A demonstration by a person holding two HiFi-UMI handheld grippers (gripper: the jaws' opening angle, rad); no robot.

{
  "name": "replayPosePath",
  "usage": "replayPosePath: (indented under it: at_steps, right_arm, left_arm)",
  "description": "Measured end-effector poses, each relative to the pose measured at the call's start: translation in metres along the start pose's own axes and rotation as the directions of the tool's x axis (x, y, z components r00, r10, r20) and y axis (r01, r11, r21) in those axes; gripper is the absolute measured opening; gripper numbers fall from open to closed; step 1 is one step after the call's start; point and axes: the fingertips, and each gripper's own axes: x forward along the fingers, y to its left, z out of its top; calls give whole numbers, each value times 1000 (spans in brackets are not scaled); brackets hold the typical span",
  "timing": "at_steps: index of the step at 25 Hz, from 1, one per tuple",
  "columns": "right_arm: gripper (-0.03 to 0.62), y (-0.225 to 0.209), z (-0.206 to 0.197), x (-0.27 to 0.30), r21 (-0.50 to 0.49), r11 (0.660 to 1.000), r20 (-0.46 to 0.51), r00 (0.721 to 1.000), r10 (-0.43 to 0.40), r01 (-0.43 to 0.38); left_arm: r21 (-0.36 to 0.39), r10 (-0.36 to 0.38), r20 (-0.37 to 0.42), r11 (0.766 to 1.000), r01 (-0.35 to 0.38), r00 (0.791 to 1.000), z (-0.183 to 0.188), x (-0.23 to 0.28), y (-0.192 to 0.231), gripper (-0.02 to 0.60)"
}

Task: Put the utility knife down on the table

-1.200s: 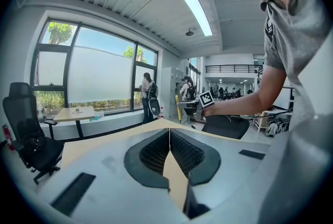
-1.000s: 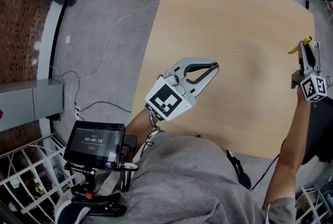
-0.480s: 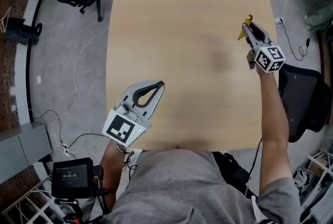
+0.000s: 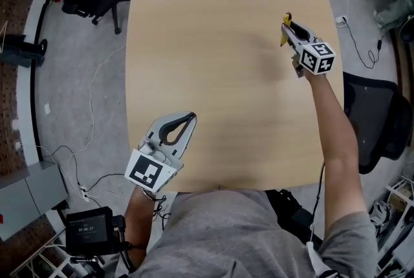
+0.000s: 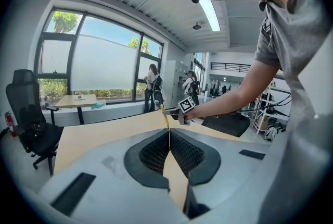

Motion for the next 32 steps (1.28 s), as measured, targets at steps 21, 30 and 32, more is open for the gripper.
replayPosePath:
  at_steps: [21, 30, 32]
  right_arm:
    - [117, 7, -44, 44, -47, 997, -218, 975, 51, -63]
    - [117, 12, -55, 61, -49, 994, -248, 965, 86, -101]
    - [117, 17, -60, 66, -52, 991, -274, 956, 105, -123]
  left_arm:
    - [-34, -14, -44, 999, 12, 999, -12, 3, 0, 6]
    - [-42, -15, -51, 999, 12, 999, -15, 3, 1, 6]
    - [-36, -19, -54, 999, 17, 998, -16, 3, 0, 6]
